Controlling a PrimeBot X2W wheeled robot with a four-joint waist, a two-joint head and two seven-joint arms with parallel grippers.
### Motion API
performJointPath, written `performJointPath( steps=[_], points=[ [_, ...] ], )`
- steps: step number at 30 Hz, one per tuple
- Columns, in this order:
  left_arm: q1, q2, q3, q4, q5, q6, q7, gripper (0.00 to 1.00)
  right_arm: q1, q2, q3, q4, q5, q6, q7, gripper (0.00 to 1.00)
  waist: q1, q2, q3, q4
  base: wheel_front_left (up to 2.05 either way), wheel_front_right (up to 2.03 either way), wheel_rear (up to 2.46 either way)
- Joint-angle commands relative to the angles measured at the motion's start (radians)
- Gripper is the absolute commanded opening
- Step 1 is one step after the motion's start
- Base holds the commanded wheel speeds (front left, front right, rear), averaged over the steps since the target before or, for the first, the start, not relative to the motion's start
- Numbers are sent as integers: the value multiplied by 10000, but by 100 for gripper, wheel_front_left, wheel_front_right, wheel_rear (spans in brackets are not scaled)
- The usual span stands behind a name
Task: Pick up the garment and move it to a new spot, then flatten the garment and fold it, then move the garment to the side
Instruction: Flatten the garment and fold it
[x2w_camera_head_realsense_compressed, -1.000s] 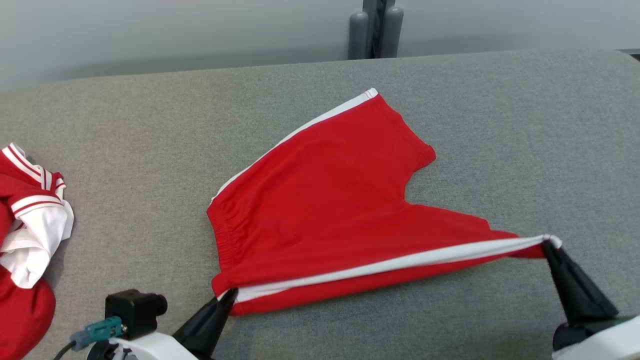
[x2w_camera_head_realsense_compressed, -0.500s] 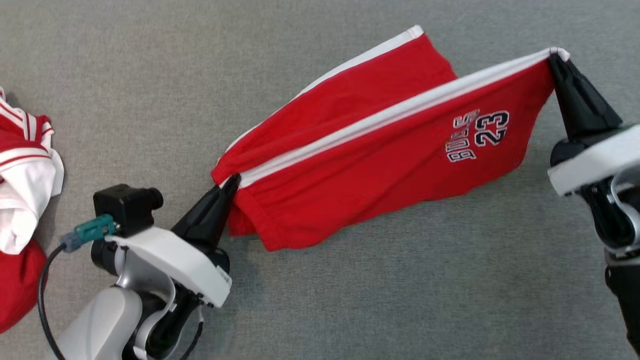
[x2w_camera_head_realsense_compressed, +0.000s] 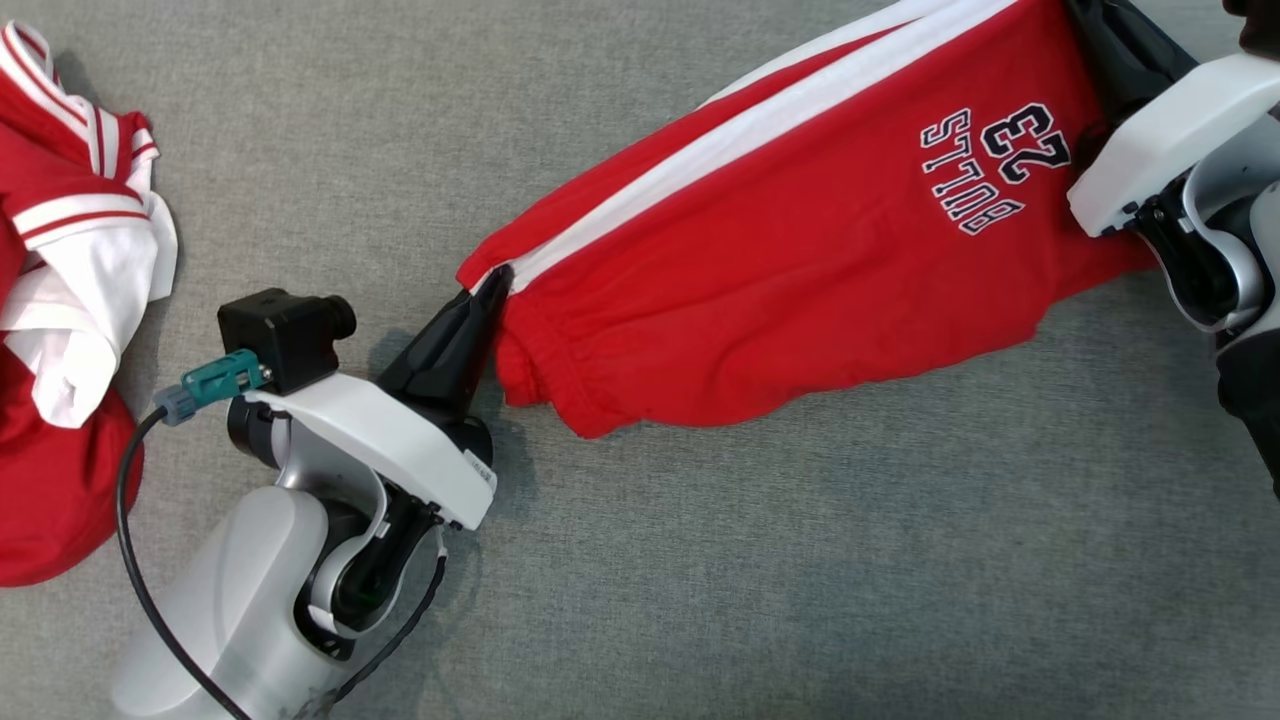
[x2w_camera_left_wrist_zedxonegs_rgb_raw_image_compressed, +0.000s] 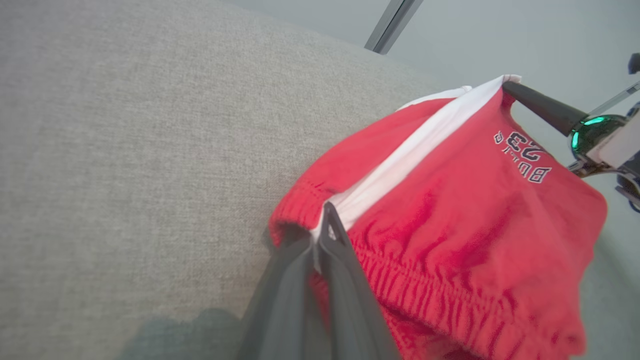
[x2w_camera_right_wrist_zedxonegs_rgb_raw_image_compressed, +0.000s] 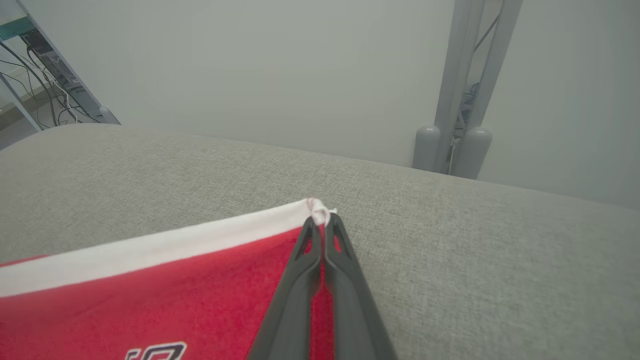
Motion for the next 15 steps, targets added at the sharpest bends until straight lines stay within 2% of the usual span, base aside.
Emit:
performJointPath(
  steps=[1, 3, 4, 5, 6, 7, 8, 15],
  points=[
    [-241, -59, -12, 175, 27, -77, -92, 0, -282, -126, 277, 369, 114, -2, -183, 0, 0, 0, 154, 155, 0, 0, 0],
    [-369, -113, -43, 318, 131, -110, -240, 0, -544, -140, 596, 773, 331, -2, -352, 0, 0, 0, 189, 182, 0, 0, 0],
    [-379, -137, -57, 387, 149, -147, -292, 10, -633, -139, 762, 930, 421, -2, -433, 0, 0, 0, 189, 181, 0, 0, 0],
    [-383, -172, -67, 434, 144, -181, -346, 30, -707, -128, 911, 1086, 512, -2, -532, 0, 0, 0, 184, 175, 0, 0, 0],
    [-383, -205, -50, 449, 173, -171, -445, 72, -742, -107, 1080, 1196, 625, -2, -623, 14, 0, 0, 174, 164, 0, 0, 0],
    [-361, -221, -49, 476, 203, -156, -505, 100, -729, -95, 1245, 1266, 740, -2, -706, 81, 0, 0, 156, 150, 0, 0, 0],
    [-318, -234, -39, 478, 230, -128, -606, 100, -755, -98, 1396, 1317, 865, -1, -845, 100, 0, 0, 136, 124, 0, 0, 0],
    [236, -348, 518, 259, 303, 636, -1408, 100, -378, -177, 1784, 1335, 1582, -1, -1990, 100, 0, 0, -277, -132, 0, 0, 0]
  ],
)
